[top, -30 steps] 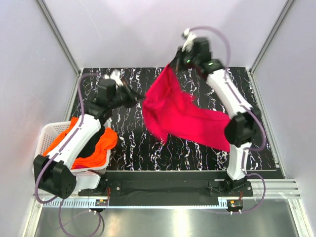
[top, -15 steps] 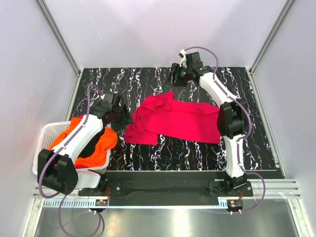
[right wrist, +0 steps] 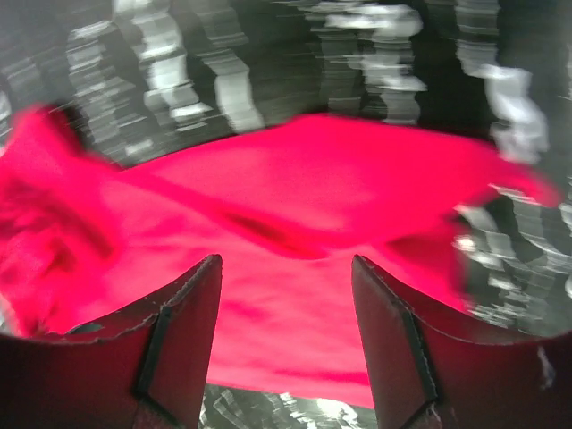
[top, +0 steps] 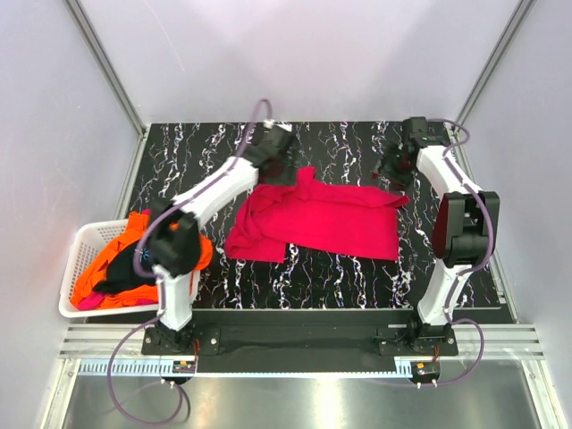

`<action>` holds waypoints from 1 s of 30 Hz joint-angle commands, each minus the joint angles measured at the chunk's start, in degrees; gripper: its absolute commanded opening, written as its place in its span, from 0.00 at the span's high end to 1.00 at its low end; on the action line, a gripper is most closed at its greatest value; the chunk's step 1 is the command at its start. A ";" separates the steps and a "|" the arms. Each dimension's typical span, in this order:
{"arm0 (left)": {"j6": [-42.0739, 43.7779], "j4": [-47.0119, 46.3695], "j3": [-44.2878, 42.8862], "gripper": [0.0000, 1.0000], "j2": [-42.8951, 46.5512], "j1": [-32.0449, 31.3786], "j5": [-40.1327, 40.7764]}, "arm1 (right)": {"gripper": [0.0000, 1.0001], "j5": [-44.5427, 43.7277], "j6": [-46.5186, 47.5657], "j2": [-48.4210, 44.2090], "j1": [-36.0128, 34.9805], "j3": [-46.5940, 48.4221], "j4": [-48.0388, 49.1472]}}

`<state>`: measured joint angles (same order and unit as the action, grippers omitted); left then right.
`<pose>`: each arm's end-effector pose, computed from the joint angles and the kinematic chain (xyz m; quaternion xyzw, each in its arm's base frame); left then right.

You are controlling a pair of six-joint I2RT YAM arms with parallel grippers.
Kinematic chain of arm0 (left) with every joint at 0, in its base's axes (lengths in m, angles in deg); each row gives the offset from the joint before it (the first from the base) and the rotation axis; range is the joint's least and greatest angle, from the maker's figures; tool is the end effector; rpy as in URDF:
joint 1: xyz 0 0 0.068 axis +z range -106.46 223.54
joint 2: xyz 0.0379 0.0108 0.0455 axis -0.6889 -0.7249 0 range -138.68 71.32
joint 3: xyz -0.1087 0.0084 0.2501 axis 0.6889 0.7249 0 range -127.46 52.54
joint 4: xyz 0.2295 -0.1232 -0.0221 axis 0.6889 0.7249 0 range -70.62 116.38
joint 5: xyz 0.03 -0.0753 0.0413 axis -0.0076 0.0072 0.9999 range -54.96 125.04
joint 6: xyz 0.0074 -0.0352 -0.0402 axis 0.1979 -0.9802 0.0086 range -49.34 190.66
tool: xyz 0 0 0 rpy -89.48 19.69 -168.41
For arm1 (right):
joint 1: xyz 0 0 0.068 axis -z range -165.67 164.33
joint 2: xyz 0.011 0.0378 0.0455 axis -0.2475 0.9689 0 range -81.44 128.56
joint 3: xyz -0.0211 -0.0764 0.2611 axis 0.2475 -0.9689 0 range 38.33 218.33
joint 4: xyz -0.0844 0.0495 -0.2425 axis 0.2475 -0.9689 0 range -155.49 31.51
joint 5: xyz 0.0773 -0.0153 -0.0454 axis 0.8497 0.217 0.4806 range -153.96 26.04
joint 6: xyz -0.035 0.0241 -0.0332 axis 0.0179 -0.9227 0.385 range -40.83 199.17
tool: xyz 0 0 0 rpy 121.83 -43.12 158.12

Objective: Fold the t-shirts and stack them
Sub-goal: Flatten the tshirt out

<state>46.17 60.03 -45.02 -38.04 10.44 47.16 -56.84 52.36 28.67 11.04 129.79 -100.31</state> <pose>0.3609 -0.2263 0.2849 0.0369 0.9414 -0.0666 0.3286 0.4151 0.0282 0.2449 0.1812 0.9481 0.1240 0.2301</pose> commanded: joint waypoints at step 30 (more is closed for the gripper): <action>11.04 -3.29 -22.15 0.97 -24.51 -1.09 17.05 | 0.92 -14.32 1.93 3.46 2.94 -5.06 6.84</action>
<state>55.91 59.06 -64.51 -65.88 8.76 61.10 -66.88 54.00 35.75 13.75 124.24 -95.77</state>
